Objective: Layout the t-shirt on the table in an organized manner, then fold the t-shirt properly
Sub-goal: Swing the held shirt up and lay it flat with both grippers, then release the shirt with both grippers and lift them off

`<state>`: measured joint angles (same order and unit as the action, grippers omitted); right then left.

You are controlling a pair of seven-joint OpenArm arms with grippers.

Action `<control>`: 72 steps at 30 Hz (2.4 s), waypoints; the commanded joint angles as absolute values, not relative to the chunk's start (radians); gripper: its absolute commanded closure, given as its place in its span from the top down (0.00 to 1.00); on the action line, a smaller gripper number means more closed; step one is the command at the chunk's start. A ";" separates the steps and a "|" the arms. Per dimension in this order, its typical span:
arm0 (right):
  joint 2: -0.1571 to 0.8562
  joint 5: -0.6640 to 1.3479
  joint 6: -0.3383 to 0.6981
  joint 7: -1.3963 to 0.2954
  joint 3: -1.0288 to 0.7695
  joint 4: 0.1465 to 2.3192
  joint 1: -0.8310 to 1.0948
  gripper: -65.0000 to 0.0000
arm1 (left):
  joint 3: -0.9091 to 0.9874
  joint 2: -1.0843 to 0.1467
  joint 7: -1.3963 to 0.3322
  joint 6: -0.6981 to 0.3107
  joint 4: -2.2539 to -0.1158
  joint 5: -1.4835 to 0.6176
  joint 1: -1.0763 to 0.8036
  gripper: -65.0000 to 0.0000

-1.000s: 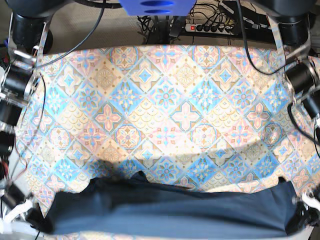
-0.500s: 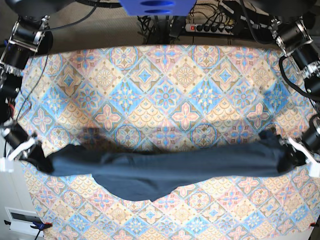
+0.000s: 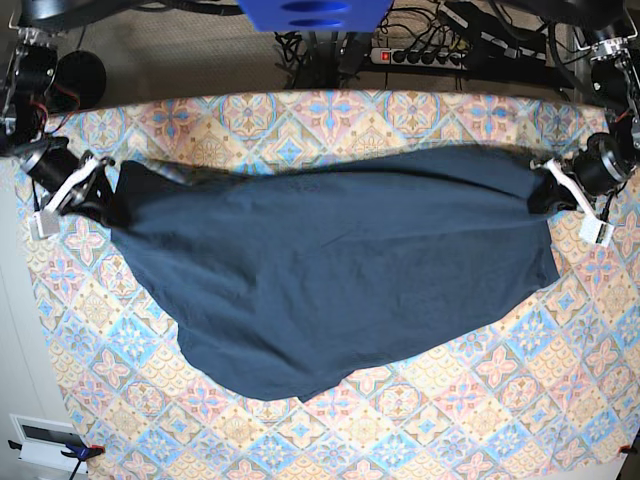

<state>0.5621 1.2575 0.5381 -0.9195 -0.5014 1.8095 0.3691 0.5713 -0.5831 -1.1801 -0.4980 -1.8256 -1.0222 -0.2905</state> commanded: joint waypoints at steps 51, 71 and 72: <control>0.410 1.004 0.542 -1.144 -0.542 1.819 0.499 0.19 | 0.615 -0.730 -1.165 -0.506 -1.833 -0.736 -0.490 0.37; 0.346 1.003 0.542 -1.138 -0.420 1.819 0.283 0.19 | 0.852 -0.641 -1.167 -0.499 -1.254 -0.728 0.081 0.38; 0.346 1.003 0.542 -1.138 -0.414 1.819 0.277 0.19 | 0.851 -0.630 -1.167 -0.499 -1.205 -0.728 0.125 0.38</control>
